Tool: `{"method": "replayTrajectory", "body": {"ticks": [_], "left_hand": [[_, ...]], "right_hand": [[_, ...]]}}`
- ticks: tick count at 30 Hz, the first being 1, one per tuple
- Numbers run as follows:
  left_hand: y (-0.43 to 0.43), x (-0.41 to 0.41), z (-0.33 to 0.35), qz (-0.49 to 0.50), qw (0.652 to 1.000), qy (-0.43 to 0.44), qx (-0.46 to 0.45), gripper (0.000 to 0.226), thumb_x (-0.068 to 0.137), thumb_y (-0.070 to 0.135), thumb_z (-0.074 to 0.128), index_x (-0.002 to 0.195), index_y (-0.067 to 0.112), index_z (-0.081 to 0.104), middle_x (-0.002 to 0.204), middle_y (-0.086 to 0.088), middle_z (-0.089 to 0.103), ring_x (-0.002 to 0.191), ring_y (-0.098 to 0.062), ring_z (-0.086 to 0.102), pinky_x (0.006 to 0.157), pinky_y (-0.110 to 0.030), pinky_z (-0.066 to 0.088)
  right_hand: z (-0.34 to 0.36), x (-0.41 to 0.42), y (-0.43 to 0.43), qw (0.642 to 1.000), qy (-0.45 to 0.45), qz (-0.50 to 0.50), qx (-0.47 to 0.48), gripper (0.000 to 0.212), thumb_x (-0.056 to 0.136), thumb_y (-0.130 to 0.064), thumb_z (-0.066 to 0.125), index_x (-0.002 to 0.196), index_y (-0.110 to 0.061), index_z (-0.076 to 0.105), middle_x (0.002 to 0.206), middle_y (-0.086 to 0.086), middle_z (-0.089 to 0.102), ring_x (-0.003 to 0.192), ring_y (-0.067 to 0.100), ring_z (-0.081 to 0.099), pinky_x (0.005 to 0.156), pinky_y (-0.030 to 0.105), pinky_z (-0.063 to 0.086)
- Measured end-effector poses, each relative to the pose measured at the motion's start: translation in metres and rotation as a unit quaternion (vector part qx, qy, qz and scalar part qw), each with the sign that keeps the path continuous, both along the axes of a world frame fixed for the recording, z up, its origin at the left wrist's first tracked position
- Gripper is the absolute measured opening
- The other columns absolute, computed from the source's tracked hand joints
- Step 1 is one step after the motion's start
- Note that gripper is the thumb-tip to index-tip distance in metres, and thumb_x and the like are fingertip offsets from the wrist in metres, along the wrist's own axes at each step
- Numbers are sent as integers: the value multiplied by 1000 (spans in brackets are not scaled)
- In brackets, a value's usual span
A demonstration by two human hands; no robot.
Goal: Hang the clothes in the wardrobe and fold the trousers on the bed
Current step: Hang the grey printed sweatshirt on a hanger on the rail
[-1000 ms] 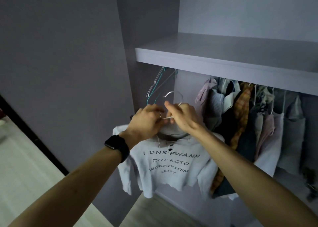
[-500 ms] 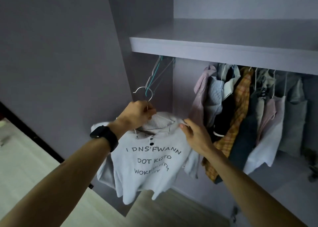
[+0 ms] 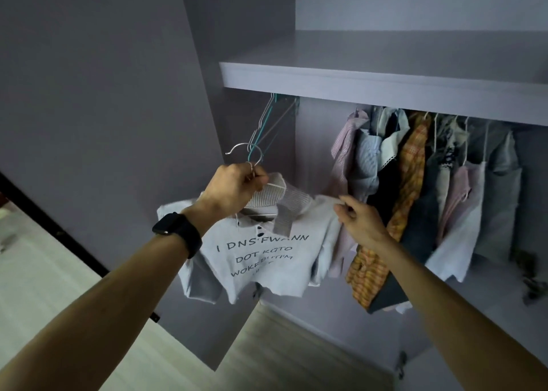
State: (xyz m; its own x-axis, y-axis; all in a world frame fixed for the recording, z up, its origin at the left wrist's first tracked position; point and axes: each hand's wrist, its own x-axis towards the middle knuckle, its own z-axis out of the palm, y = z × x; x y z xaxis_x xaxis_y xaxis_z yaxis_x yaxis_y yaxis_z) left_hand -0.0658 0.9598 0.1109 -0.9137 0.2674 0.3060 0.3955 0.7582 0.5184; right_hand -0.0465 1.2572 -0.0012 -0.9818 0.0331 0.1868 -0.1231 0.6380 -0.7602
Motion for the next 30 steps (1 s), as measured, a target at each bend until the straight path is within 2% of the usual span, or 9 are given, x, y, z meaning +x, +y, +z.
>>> {"method": "replayTrajectory", "body": {"ticks": [2, 8, 15, 18, 20, 23, 27, 28, 30], "left_hand": [[-1, -3, 3, 6, 1000, -3, -26, 11, 96, 31, 65, 87, 26, 70, 76, 8, 70, 72, -8, 62, 62, -8, 39], [-5, -3, 1, 25, 999, -15, -22, 14, 96, 32, 66, 82, 36, 65, 78, 9, 70, 75, -6, 63, 61, -5, 39], [-19, -5, 2, 25, 997, -18, -68, 8, 94, 28, 67, 90, 26, 73, 84, 8, 71, 79, -9, 63, 75, -22, 48], [-27, -6, 11, 41, 998, -4, -44, 9, 93, 29, 67, 86, 29, 72, 80, 11, 69, 73, -2, 61, 68, -15, 43], [-24, -6, 17, 46, 999, 3, -15, 15, 94, 30, 67, 79, 34, 68, 76, 13, 69, 68, 1, 61, 66, -16, 45], [-12, -1, 12, 47, 999, -23, 4, 16, 94, 31, 65, 79, 31, 70, 74, 14, 70, 66, 4, 62, 66, -14, 48], [3, 5, -4, 62, 998, -31, 9, 15, 94, 28, 66, 79, 30, 69, 70, 18, 69, 67, 5, 62, 64, -3, 40], [6, 5, -7, 61, 998, -32, 9, 15, 94, 28, 66, 80, 31, 69, 70, 18, 68, 69, 3, 61, 64, -2, 39], [10, 4, -8, 55, 998, -29, 0, 14, 95, 30, 65, 82, 31, 70, 71, 17, 68, 71, 0, 61, 62, -2, 38]], "right_hand": [[5, -5, 5, 997, 14, 11, 69, 18, 98, -24, 65, 100, -7, 69, 82, 12, 72, 81, 32, 68, 76, 41, 54], [33, -19, 24, 976, 57, 39, 207, 23, 93, -22, 72, 112, -10, 75, 103, 13, 76, 100, 32, 69, 88, 41, 54], [29, -22, 34, 970, -10, 67, 233, 7, 93, -14, 70, 94, -15, 77, 89, 4, 77, 93, 24, 70, 82, 32, 52], [38, -19, 35, 984, 81, 17, 156, 12, 91, -14, 74, 101, -14, 79, 95, 0, 78, 91, 15, 71, 83, 18, 49], [49, -18, 16, 977, 149, 54, 142, 20, 89, -14, 75, 108, -15, 78, 107, -1, 76, 91, 13, 71, 86, 27, 54], [56, -1, -22, 981, 145, 43, 120, 36, 86, -37, 76, 119, -23, 70, 114, -4, 68, 86, 17, 68, 80, 33, 55], [47, 28, -73, 974, 190, -51, 115, 56, 82, -81, 54, 101, -28, 56, 89, -7, 71, 75, 18, 67, 61, 30, 50], [44, 28, -85, 974, 169, -54, 139, 58, 82, -79, 55, 103, -26, 52, 89, -3, 72, 77, 24, 68, 60, 31, 49], [37, 23, -99, 973, 145, -52, 173, 43, 89, -52, 65, 112, -18, 52, 90, 6, 73, 79, 35, 69, 57, 33, 42]]}}
